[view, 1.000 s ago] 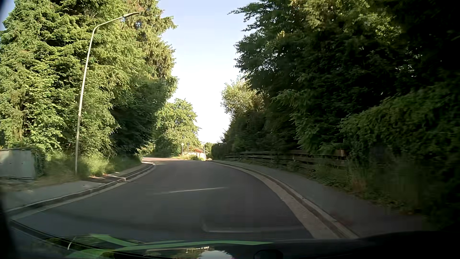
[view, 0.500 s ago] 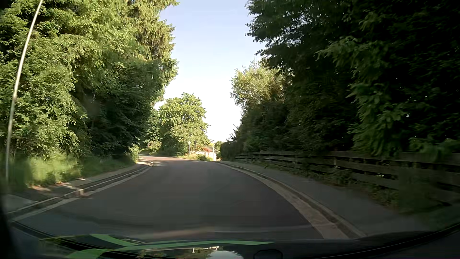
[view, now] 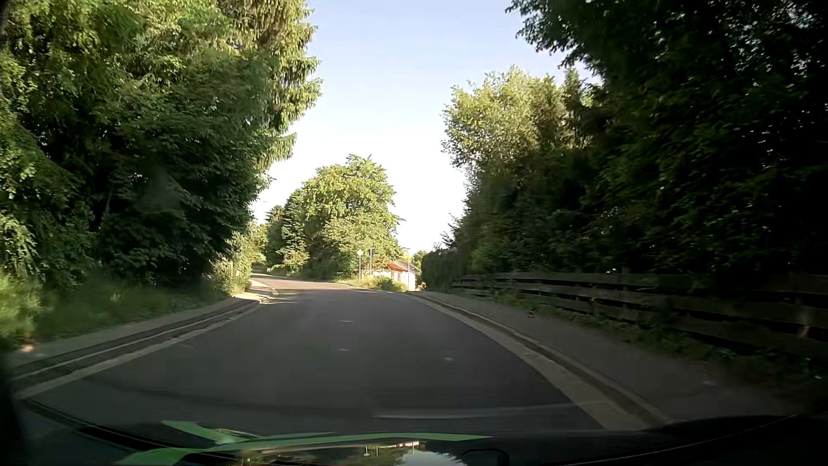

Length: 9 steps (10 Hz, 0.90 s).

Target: Follow the waypoints while adhering to traffic rules and regulations

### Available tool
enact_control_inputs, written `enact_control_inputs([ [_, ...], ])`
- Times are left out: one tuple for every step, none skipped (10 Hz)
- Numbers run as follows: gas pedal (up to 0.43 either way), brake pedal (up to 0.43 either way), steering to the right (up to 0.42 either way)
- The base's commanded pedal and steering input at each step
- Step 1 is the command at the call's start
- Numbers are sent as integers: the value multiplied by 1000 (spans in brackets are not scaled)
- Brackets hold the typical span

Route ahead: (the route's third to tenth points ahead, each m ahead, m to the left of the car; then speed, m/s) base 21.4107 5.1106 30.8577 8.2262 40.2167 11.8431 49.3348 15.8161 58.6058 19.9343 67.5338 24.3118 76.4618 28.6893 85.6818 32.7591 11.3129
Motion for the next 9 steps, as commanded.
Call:
enact_control_inputs([
  [299, 0, -50],
  [311, 0, -50],
  [311, 0, -50],
  [311, 0, -50],
  [311, 0, -50],
  [319, 0, -50],
  [319, 0, -50],
  [319, 0, -50],
  [311, 0, -50],
])
